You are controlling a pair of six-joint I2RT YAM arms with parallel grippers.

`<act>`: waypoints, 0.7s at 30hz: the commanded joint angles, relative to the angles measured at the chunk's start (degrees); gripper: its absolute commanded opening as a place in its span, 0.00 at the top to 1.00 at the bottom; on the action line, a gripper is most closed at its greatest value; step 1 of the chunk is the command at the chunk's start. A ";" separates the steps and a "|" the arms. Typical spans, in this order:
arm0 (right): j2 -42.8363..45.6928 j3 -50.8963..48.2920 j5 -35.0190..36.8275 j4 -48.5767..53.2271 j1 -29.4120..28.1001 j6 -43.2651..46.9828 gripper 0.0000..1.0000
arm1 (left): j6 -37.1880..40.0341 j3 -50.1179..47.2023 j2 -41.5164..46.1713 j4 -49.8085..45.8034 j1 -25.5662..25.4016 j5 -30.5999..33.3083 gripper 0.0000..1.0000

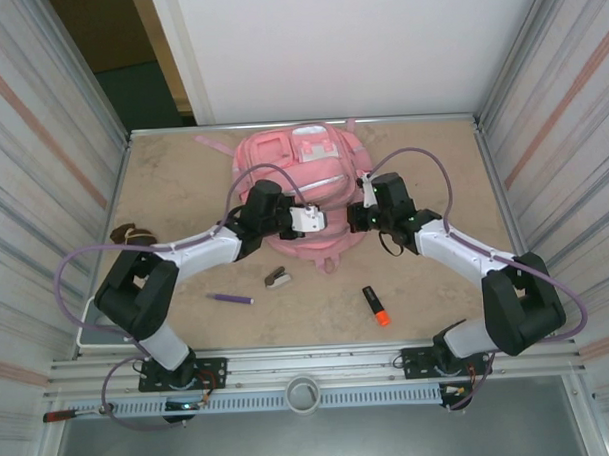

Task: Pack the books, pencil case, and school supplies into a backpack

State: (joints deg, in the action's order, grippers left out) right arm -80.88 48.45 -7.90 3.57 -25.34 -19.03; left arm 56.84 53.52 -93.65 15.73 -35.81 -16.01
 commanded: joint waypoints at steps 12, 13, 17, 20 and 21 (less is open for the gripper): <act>-6.49 7.95 2.60 8.66 9.28 1.36 1.00 | -10.71 -6.23 6.57 7.92 11.47 -16.91 1.00; -6.34 7.85 1.40 8.06 9.27 1.21 1.00 | -10.58 -5.75 6.06 7.14 11.47 -16.46 1.00; -5.20 7.33 -3.00 6.04 9.11 1.27 1.00 | -10.99 -4.73 5.45 5.48 11.37 -15.63 0.94; -3.88 6.52 -5.29 4.90 8.61 1.27 1.00 | -11.41 -3.85 6.41 3.67 10.27 -14.37 0.70; -3.25 6.23 -5.81 4.57 8.28 1.27 1.00 | -10.87 -3.52 6.75 2.68 9.26 -12.90 0.62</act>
State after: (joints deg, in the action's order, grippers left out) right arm -86.63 55.33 -16.32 8.43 -18.65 -17.54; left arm 47.22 47.72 -89.95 19.97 -26.65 -31.75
